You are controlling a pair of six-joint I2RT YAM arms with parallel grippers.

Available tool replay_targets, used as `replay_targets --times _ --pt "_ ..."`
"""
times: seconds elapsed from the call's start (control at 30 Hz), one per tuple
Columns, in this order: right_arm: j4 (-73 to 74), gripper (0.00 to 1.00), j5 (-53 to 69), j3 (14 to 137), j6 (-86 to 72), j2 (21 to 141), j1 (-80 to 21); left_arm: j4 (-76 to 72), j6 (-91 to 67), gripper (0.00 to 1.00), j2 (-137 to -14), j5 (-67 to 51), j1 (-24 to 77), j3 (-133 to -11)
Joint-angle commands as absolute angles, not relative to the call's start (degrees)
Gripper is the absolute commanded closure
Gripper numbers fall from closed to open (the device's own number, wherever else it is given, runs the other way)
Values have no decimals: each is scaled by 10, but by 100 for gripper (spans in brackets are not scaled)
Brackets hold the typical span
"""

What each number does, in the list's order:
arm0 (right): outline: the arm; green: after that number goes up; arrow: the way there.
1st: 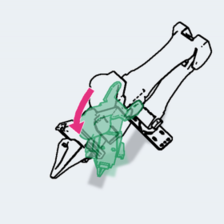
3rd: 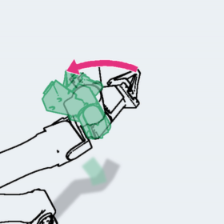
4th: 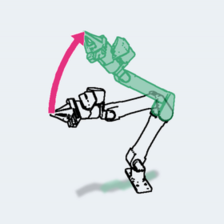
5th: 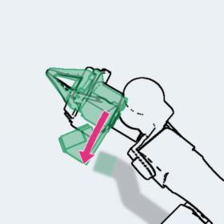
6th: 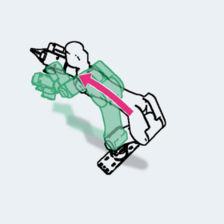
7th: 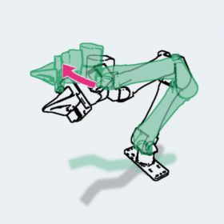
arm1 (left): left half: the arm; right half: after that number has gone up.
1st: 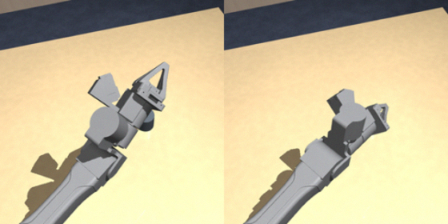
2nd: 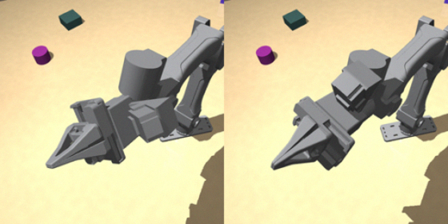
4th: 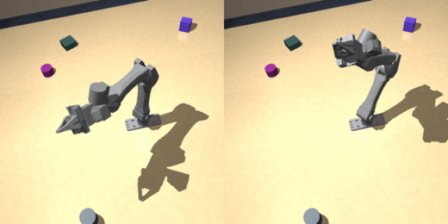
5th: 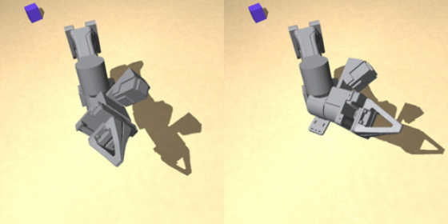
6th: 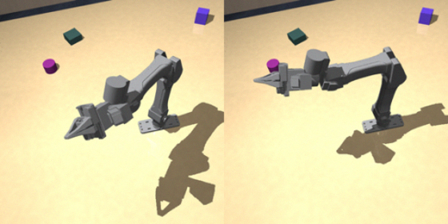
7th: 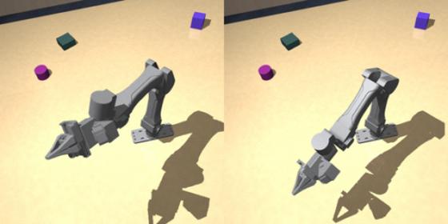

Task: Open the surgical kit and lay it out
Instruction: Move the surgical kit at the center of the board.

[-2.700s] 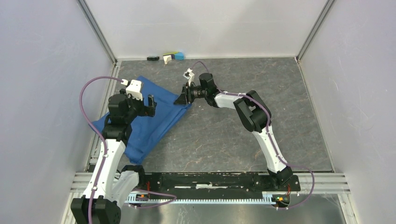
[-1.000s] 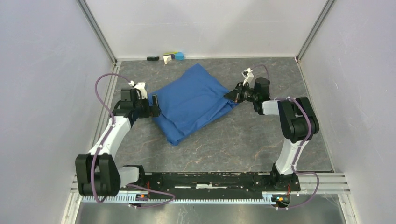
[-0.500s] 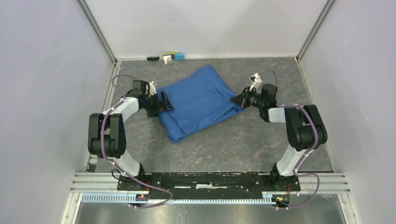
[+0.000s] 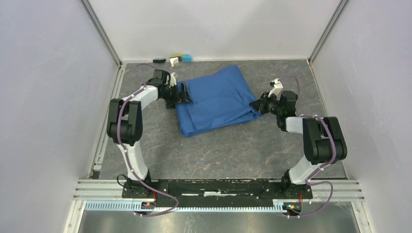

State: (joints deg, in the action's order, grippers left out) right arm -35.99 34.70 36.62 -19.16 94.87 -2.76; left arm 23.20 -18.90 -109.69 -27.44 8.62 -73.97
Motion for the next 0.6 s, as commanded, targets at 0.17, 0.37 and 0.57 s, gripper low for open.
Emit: replay_targets --times 0.17,0.37,0.57 --pt "-335 74 345 447 -189 1027 -38 181 -239 3 -1252 -295 111 -984" --pt "-332 71 342 489 -190 1066 -39 175 -269 3 -1335 -299 113 -1091" --pt "-342 71 339 486 -195 1062 -39 172 -279 4 -1369 -307 124 -1130"
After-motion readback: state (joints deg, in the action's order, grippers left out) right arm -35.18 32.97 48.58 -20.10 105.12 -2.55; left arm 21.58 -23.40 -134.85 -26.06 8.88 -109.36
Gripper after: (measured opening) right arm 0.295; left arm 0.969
